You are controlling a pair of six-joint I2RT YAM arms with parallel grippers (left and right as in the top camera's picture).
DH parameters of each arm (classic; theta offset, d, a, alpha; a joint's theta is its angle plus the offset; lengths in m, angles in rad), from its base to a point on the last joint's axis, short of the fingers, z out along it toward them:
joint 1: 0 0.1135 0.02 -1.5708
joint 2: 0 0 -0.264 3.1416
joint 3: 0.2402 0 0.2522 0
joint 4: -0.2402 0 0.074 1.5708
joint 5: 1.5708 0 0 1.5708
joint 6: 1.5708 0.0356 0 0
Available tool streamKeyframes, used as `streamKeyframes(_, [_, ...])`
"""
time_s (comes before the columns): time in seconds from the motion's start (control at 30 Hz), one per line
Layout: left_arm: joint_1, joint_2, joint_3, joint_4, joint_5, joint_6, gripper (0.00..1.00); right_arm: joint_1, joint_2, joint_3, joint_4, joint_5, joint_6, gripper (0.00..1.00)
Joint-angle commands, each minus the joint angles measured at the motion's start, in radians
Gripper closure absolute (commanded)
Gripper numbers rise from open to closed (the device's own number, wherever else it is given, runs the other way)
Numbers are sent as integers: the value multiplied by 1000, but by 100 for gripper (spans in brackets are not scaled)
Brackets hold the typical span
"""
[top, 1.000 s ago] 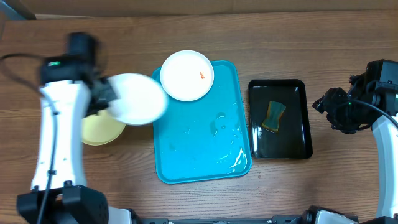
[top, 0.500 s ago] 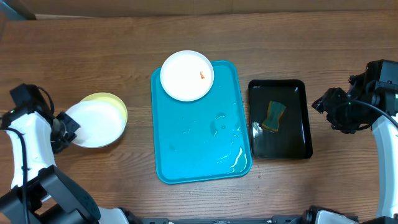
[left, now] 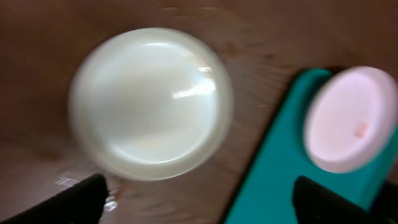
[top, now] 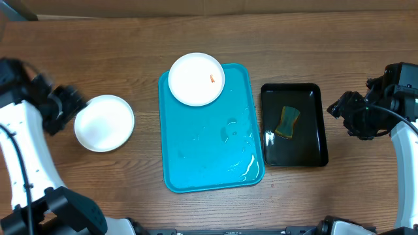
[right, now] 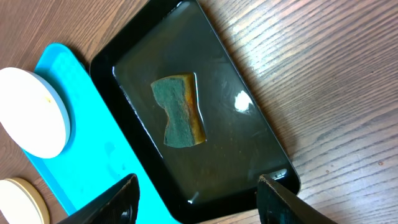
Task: Clean dirty plates on tray and stack at the side
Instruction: 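Carry the white plate left and stack it on the yellow plate, then move left gripper to the remaining white plate rim and grasp it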
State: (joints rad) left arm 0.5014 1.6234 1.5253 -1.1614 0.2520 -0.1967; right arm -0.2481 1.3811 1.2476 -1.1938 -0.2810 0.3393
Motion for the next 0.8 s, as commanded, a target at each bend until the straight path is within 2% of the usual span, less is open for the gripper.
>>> streamKeyframes(0.0, [-150, -1, -14, 77, 291, 97, 0, -2, -5, 12, 6, -2, -23, 38])
streamKeyframes(0.03, [-193, 7, -24, 100, 279, 104, 4, -2, -5, 12, 6, -2, -28, 38])
streamKeyframes(0.1, [-283, 34, -36, 148, 206, 110, 20, -2, -5, 12, 1, -2, -34, 37])
streamKeyframes(0.13, [-328, 53, -40, 177, 158, 107, 23, -2, -5, 12, -2, -2, -34, 37])
streamKeyframes(0.27, [-505, 147, -41, 304, -42, 107, 18, -2, -5, 12, -2, -2, -34, 37])
streamKeyframes(0.33, [-566, 193, -41, 343, -119, 97, 25, -2, -4, 12, -4, -2, -33, 37])
streamKeyframes(0.47, [-645, 295, -41, 378, -279, -85, 28, -2, -5, 12, -16, -2, -33, 37])
streamKeyframes(0.63, [-655, 373, -41, 386, -311, -247, 28, -2, -4, 12, -20, -2, -33, 37])
streamKeyframes(0.77, [-655, 430, -41, 424, -291, -257, 30, -2, -4, 12, -20, -2, -34, 37])
